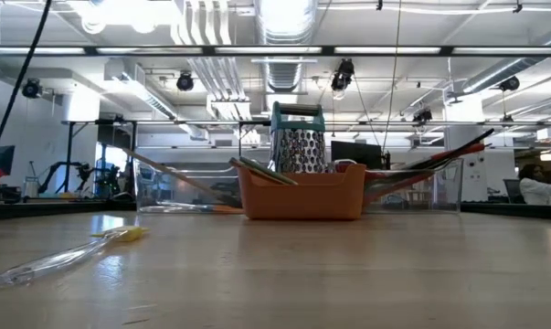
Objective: Pick & Place Kitchen Items
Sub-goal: Put the yellow table knife into the orange bin
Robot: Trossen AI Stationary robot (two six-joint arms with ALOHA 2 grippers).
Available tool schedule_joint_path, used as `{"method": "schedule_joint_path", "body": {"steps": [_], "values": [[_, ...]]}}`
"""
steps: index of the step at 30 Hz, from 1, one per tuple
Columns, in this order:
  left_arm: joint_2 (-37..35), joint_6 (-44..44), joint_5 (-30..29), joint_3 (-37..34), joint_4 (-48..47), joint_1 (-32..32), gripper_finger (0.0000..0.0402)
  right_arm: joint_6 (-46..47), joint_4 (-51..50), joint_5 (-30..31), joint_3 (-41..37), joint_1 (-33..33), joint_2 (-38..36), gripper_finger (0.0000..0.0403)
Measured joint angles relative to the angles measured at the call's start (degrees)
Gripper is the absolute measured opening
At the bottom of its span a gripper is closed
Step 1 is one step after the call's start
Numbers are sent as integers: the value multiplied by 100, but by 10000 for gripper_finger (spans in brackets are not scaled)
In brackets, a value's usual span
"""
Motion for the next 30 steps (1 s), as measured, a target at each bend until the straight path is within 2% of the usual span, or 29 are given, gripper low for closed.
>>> {"method": "schedule_joint_path", "body": {"steps": [3, 7, 11, 14, 16, 22, 30], "values": [[112, -285, 215, -35, 538, 328, 48, -28, 3, 0, 0, 0, -103, 56], [219, -761, 414, -402, 1768, 674, 48, -364, 8, 7, 0, 0, -197, 56], [367, -1363, 391, -1236, 3775, 939, 48, -824, 15, 33, 0, 0, -231, 56], [563, -1640, 165, -1885, 5362, 1075, 48, -1134, 17, 35, -1, 0, -241, 56], [692, -1683, -68, -2243, 6058, 1111, 48, -1337, 19, 36, 0, -2, -256, 56], [1109, -1543, -749, -2858, 6873, 1171, 48, -1563, 35, 77, -2, -2, -288, 56], [1578, -1576, -801, -2861, 6917, 1455, 48, -1648, 41, 140, -2, -2, -299, 56]]}}
